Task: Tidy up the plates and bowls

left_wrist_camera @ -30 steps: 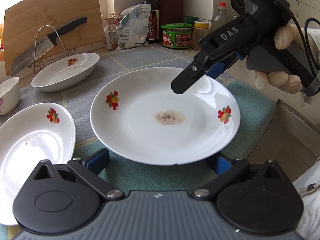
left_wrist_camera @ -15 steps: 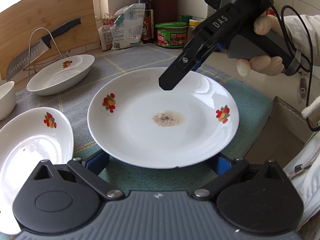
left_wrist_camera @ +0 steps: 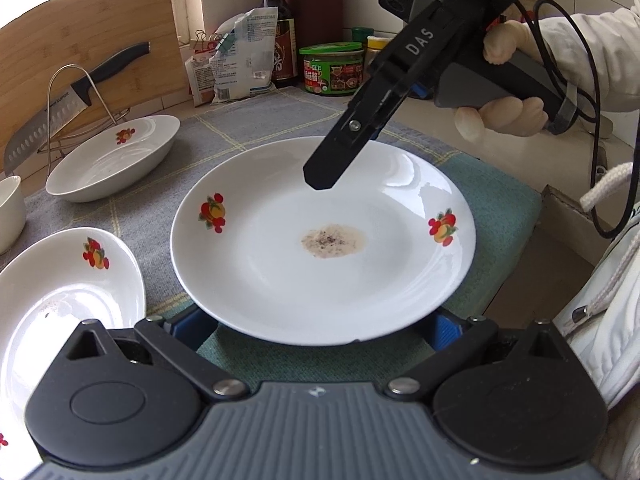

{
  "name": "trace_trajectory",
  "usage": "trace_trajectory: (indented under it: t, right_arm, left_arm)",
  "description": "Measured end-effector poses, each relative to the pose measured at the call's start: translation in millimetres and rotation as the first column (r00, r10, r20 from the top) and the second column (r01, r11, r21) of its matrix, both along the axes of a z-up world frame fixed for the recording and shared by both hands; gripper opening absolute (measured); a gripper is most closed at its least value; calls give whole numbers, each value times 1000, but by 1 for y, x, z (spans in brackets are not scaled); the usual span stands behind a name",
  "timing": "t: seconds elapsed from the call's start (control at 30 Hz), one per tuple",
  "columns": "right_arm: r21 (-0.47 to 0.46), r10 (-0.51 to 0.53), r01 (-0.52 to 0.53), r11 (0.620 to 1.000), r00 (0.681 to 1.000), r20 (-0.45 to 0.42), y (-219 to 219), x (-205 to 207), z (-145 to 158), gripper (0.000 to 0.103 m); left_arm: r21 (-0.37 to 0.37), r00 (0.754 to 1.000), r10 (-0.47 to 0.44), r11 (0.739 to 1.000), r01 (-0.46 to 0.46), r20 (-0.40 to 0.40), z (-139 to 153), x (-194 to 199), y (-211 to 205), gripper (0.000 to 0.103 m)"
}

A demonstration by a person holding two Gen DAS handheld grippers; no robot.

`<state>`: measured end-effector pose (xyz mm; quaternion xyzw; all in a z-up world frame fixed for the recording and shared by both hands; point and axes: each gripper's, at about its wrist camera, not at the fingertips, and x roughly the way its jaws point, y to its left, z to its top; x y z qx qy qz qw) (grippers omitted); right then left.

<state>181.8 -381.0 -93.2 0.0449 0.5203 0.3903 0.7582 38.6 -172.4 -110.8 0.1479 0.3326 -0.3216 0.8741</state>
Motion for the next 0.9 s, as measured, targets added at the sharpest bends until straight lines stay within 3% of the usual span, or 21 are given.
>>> trace_trajectory:
  t: [0.9]
  right_arm:
    - [3, -5, 5, 1000, 999, 45, -10, -1, 14, 97]
  left_arm:
    - [22, 1000, 9, 1000, -9, -6, 11, 6, -7, 102]
